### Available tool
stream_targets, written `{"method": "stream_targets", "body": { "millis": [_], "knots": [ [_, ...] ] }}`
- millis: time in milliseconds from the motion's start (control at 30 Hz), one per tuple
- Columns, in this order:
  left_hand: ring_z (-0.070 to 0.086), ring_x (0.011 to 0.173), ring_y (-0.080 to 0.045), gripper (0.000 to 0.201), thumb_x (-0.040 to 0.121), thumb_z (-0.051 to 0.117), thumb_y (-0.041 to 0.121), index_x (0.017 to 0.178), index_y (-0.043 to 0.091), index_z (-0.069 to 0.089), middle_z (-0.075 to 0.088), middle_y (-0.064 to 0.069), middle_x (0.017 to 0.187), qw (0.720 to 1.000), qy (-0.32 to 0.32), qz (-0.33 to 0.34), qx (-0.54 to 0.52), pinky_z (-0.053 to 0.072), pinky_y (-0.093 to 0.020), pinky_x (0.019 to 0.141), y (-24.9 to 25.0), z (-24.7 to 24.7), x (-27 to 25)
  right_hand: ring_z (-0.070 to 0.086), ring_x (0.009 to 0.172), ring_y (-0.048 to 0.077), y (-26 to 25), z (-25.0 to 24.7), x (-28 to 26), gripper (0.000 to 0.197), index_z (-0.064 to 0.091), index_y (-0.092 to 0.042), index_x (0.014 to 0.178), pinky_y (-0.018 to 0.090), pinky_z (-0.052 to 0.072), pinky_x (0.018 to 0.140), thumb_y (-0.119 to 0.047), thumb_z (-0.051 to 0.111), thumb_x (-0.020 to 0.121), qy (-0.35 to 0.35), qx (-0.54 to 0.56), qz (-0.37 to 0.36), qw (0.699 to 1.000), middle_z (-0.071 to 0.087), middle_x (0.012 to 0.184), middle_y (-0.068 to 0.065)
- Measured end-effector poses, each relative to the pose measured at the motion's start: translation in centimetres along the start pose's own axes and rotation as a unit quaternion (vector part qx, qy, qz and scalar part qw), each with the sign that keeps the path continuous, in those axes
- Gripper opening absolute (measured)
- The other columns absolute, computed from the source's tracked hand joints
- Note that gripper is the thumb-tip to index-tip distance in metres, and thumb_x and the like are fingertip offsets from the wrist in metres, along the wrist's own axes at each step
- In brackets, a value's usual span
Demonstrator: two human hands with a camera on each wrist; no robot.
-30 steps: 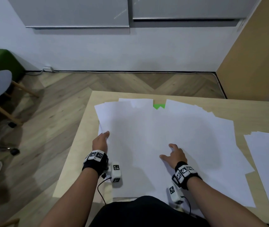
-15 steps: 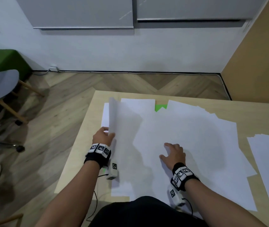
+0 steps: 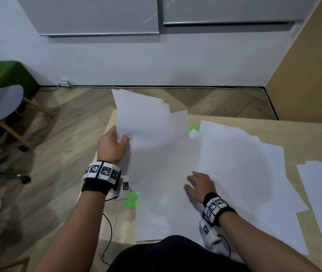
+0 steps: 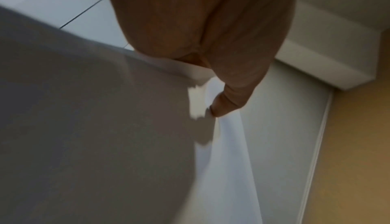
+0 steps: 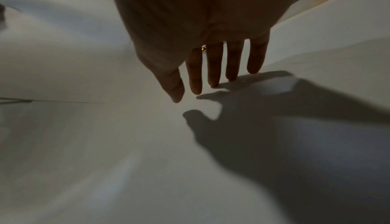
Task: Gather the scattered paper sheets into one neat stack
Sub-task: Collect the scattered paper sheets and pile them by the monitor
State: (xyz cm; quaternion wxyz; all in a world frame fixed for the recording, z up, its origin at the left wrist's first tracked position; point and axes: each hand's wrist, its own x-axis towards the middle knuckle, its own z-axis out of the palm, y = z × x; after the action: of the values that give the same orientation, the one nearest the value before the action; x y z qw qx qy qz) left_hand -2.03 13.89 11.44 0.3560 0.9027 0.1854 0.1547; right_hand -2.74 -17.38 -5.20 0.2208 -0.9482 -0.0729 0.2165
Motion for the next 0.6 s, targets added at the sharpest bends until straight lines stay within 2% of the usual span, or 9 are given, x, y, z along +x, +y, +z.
{"method": "stream_targets", "body": {
  "millis": [100, 200, 267, 300, 367, 433, 500, 533, 600],
  "knots": [
    [0.06, 0.076, -0.022, 0.033, 0.081, 0.059, 0.033, 0.109, 0.017, 0.067, 0.069, -0.005, 0.084, 1.0, 0.007, 0.022, -0.021, 0.04, -0.026, 0.07, 1.4, -1.8, 0.6, 0.031, 0.139, 0.015, -0.3, -0.8, 0.4, 0.042, 0.059, -0.029, 0.127, 0.033, 0.026, 0.111, -0.048, 0.055, 0.09, 0.001, 0.012, 0.023, 1.0, 0.045, 0.147, -0.009],
    [0.059, 0.072, -0.02, 0.021, 0.087, 0.066, 0.024, 0.107, 0.019, 0.069, 0.065, 0.001, 0.078, 0.999, 0.018, 0.04, -0.029, 0.036, -0.021, 0.065, 2.2, -3.5, 0.8, 0.048, 0.129, 0.015, -0.6, -1.7, 0.9, 0.042, 0.061, -0.029, 0.124, 0.032, 0.036, 0.108, -0.048, 0.061, 0.087, 0.0, 0.078, 0.056, 0.995, 0.06, 0.131, -0.012],
    [0.056, 0.066, -0.02, 0.019, 0.087, 0.067, 0.02, 0.106, 0.018, 0.07, 0.064, 0.0, 0.075, 0.998, 0.025, 0.054, -0.031, 0.036, -0.022, 0.062, 2.5, -4.5, 0.7, 0.056, 0.122, 0.013, -0.9, -2.4, 1.3, 0.048, 0.06, -0.029, 0.126, 0.034, 0.04, 0.108, -0.051, 0.065, 0.084, -0.006, 0.149, 0.084, 0.985, 0.064, 0.126, -0.014],
    [0.053, 0.061, -0.02, 0.018, 0.085, 0.067, 0.024, 0.102, 0.018, 0.069, 0.062, -0.002, 0.071, 0.997, 0.034, 0.054, -0.035, 0.036, -0.024, 0.061, 2.5, -5.1, 0.8, 0.056, 0.122, 0.013, -1.0, -2.7, 1.4, 0.051, 0.059, -0.029, 0.129, 0.033, 0.04, 0.108, -0.053, 0.065, 0.083, -0.018, 0.162, 0.092, 0.982, 0.063, 0.127, -0.015],
    [0.05, 0.057, -0.019, 0.018, 0.081, 0.061, 0.033, 0.093, 0.02, 0.066, 0.059, -0.005, 0.067, 0.996, 0.055, 0.049, -0.039, 0.037, -0.028, 0.06, 2.4, -6.5, 0.9, 0.055, 0.124, 0.015, -1.4, -3.1, 1.4, 0.053, 0.057, -0.028, 0.131, 0.033, 0.039, 0.108, -0.053, 0.064, 0.084, -0.047, 0.122, 0.091, 0.987, 0.061, 0.13, -0.015],
    [0.057, 0.067, -0.021, 0.016, 0.084, 0.062, 0.03, 0.094, 0.018, 0.066, 0.065, -0.007, 0.076, 0.994, 0.071, 0.047, -0.062, 0.044, -0.03, 0.066, 2.3, -7.7, 1.3, 0.054, 0.123, 0.016, -1.6, -3.3, 1.4, 0.048, 0.06, -0.027, 0.127, 0.033, 0.039, 0.107, -0.05, 0.063, 0.086, -0.055, 0.088, 0.094, 0.99, 0.063, 0.127, -0.013],
    [0.061, 0.077, -0.015, 0.007, 0.088, 0.065, 0.02, 0.094, 0.017, 0.066, 0.069, -0.004, 0.088, 0.989, 0.09, 0.027, -0.111, 0.049, -0.03, 0.075, 2.2, -8.6, 1.8, 0.056, 0.121, 0.015, -1.7, -3.3, 1.3, 0.043, 0.062, -0.028, 0.121, 0.034, 0.04, 0.105, -0.051, 0.063, 0.085, -0.051, 0.086, 0.097, 0.99, 0.065, 0.124, -0.014],
    [0.061, 0.075, -0.01, 0.004, 0.088, 0.064, 0.016, 0.089, 0.02, 0.064, 0.069, -0.001, 0.088, 0.986, 0.1, 0.014, -0.136, 0.049, -0.027, 0.074, 2.2, -8.9, 1.9, 0.056, 0.12, 0.015, -2.0, -3.4, 1.2, 0.043, 0.062, -0.028, 0.119, 0.034, 0.04, 0.105, -0.053, 0.063, 0.084, -0.048, 0.092, 0.098, 0.99, 0.066, 0.123, -0.014],
    [0.059, 0.069, 0.0, 0.013, 0.087, 0.062, 0.011, 0.084, 0.024, 0.063, 0.068, 0.006, 0.086, 0.974, 0.115, -0.005, -0.198, 0.05, -0.019, 0.07, 2.2, -8.8, 2.0, 0.057, 0.119, 0.015, -2.4, -3.6, 1.0, 0.052, 0.061, -0.028, 0.12, 0.035, 0.041, 0.105, -0.061, 0.063, 0.08, -0.046, 0.117, 0.104, 0.987, 0.064, 0.126, -0.013]
  ]
}}
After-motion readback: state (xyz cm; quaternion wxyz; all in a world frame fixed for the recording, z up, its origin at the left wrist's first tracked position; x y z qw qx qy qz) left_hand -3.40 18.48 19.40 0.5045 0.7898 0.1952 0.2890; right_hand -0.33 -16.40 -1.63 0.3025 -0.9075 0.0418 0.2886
